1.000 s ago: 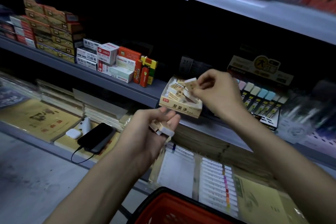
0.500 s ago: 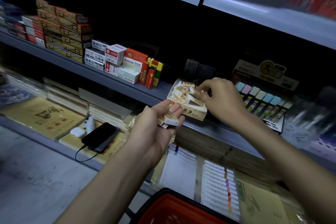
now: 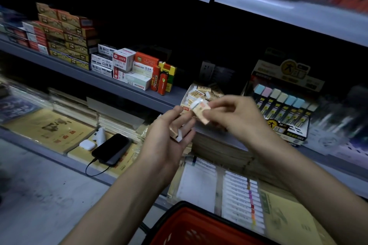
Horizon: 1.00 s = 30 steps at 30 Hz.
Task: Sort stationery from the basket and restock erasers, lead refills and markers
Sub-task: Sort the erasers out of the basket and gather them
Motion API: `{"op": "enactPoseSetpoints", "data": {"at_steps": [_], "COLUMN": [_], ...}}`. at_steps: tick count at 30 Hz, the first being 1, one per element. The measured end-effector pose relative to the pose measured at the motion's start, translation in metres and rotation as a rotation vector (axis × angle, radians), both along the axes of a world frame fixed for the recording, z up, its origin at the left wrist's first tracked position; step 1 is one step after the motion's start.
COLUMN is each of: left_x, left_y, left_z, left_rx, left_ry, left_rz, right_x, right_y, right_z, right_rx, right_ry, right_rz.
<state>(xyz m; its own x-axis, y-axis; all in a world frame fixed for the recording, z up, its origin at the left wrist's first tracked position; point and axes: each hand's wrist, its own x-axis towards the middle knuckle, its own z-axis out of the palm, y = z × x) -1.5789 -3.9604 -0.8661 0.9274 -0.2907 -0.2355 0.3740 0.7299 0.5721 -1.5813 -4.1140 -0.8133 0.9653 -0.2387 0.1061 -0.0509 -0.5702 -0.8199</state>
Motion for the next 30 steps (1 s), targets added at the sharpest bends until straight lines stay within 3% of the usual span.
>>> {"op": "enactPoseSetpoints", "data": {"at_steps": [3, 6, 10, 13, 18, 21, 24, 27, 30], "left_x": [0.001, 0.0, 0.0, 0.001, -0.001, -0.004, -0.008, -0.012, -0.015], "left_y": [0.008, 0.011, 0.013, 0.012, 0.006, 0.0, -0.005, -0.01, -0.011], "left_z": [0.0, 0.001, 0.003, 0.002, 0.002, 0.003, 0.004, 0.004, 0.007], "left_rx": [0.099, 0.093, 0.12, 0.151, 0.196, 0.247, 0.314, 0.341, 0.326], "left_ry": [-0.013, -0.008, -0.003, -0.007, -0.026, -0.061, -0.108, -0.162, -0.187], "left_rz": [0.031, 0.037, 0.039, 0.032, 0.035, 0.058, 0.092, 0.071, 0.029], "right_x": [0.022, 0.047, 0.062, 0.066, 0.061, 0.041, 0.002, -0.029, -0.036], "right_y": [-0.015, -0.027, -0.029, -0.033, -0.034, -0.026, 0.0, 0.025, 0.03], "right_z": [-0.001, -0.007, -0.019, -0.013, -0.005, -0.001, 0.008, 0.016, 0.01], "right_rx": [-0.499, -0.801, -0.99, -1.024, -0.914, -0.811, -0.458, -0.071, 0.206], "right_ry": [-0.272, -0.322, -0.172, -0.118, -0.019, -0.181, -0.214, 0.054, 0.215], "right_rz": [-0.107, -0.116, -0.034, 0.006, 0.061, -0.021, 0.047, 0.27, 0.302]}}
